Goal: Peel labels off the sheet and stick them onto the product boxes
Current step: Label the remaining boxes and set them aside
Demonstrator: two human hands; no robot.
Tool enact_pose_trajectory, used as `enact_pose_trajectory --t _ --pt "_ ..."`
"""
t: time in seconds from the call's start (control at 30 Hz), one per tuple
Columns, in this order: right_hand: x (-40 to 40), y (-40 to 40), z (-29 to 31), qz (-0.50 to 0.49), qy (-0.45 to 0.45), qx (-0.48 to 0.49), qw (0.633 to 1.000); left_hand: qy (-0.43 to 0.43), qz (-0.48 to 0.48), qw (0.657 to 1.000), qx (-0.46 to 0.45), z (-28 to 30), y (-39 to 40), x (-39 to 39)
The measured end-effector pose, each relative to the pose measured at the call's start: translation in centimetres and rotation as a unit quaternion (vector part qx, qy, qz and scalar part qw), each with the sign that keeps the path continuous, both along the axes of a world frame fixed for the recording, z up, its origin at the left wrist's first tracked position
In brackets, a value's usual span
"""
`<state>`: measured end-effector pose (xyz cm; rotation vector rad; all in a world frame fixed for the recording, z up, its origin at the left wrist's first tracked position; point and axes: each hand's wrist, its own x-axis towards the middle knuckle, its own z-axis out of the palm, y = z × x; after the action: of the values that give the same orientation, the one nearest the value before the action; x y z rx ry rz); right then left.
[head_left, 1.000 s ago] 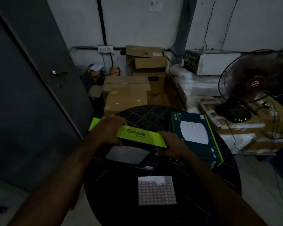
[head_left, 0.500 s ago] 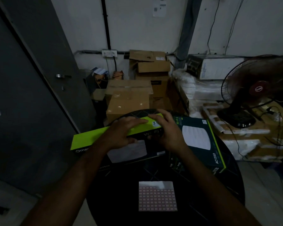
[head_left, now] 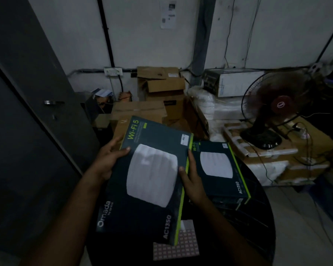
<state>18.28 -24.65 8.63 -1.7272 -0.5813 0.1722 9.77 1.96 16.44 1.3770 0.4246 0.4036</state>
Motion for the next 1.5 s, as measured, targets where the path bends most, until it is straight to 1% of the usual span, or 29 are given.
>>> enact_pose_trajectory --t 0.1,0.17,0.23,0.3,0.37,0.43,0.47,0.53,0.6,0.63,0.73,0.77,0.83,0.87,0.9,0.93,0.97,1.1,1.17,1.23,1.3,1.4,1.5 --pt "0.0 -1.1 0.8 0.079 0.066 0.054 0.993 0.039 0.072 0.996 -0.027 -0.6 -0.3 0.9" --pt "0.4 -1.8 1.1 0.094 0.089 0.077 0.989 0.035 0.103 0.992 -0.061 -0.7 -0.8 1.5" --pt "1.1 -2.5 1.6 0.084 0.096 0.079 0.989 0.029 0.107 0.993 -0.047 -0.6 -1.5 1.9" --pt "2.1 -3.1 2.2 0.055 0.097 0.079 0.991 0.029 0.073 0.997 0.007 -0.5 -2.4 2.0" --pt "3.5 -3.7 2.7 0.017 0.085 0.067 0.994 0.056 -0.004 0.997 0.061 -0.6 -3.5 1.9" --pt "5.1 -4.8 2.7 -0.011 0.06 0.05 0.997 0.101 -0.088 0.986 0.103 -0.9 -4.9 1.6" --pt "5.8 -5.4 2.4 -0.016 0.054 0.047 0.997 0.111 -0.111 0.981 0.113 -1.2 -5.7 1.6" --pt "6.6 -6.4 1.9 -0.019 0.053 0.037 0.998 0.107 -0.097 0.982 0.12 -1.8 -7.6 1.9" --pt "6.6 -7.1 1.3 -0.022 0.061 0.03 0.997 0.108 -0.056 0.98 0.157 -2.5 -9.0 2.3" --pt "6.5 -7.5 1.0 -0.027 0.067 0.038 0.997 0.113 -0.054 0.977 0.172 -2.9 -9.5 2.5" --pt "7.3 -9.3 0.6 -0.032 0.106 0.049 0.993 0.117 -0.114 0.967 0.194 -4.2 -10.3 3.6" --pt "7.9 -10.1 0.6 -0.013 0.128 0.031 0.991 0.118 -0.134 0.963 0.199 -4.5 -10.5 4.1" --pt "9.4 -12.0 0.8 0.074 0.158 -0.046 0.984 0.12 -0.151 0.959 0.209 -5.1 -11.3 5.6" --pt "10.3 -12.9 0.7 0.116 0.158 -0.094 0.976 0.124 -0.153 0.958 0.207 -5.4 -11.8 6.4" --pt "11.2 -13.5 0.7 0.138 0.15 -0.131 0.97 0.126 -0.152 0.959 0.201 -6.0 -12.3 7.4" --pt "12.2 -14.1 0.4 0.141 0.146 -0.148 0.968 0.13 -0.153 0.959 0.202 -6.4 -12.8 8.4" --pt "13.2 -14.6 0.0 0.128 0.149 -0.147 0.969 0.132 -0.155 0.958 0.201 -7.0 -13.3 9.5" --pt "17.1 -16.4 -1.5 0.08 0.178 -0.092 0.977 0.121 -0.162 0.957 0.205 -9.0 -15.5 14.0" --pt "19.0 -17.1 -2.1 0.062 0.167 -0.082 0.981 0.111 -0.171 0.952 0.226 -9.7 -16.6 16.5" --pt "21.0 -17.4 -2.6 0.025 0.15 -0.09 0.984 0.116 -0.17 0.948 0.244 -10.3 -17.3 18.9" --pt "22.6 -17.3 -3.5 0.0 0.124 -0.128 0.984 0.132 -0.171 0.939 0.268 -11.4 -17.8 20.8" --pt "23.4 -17.1 -5.0 -0.021 0.073 -0.244 0.967 0.155 -0.185 0.912 0.332 -12.9 -18.7 22.1" --pt "23.2 -17.4 -6.1 -0.027 0.055 -0.25 0.966 0.176 -0.185 0.903 0.345 -14.0 -18.8 22.3"
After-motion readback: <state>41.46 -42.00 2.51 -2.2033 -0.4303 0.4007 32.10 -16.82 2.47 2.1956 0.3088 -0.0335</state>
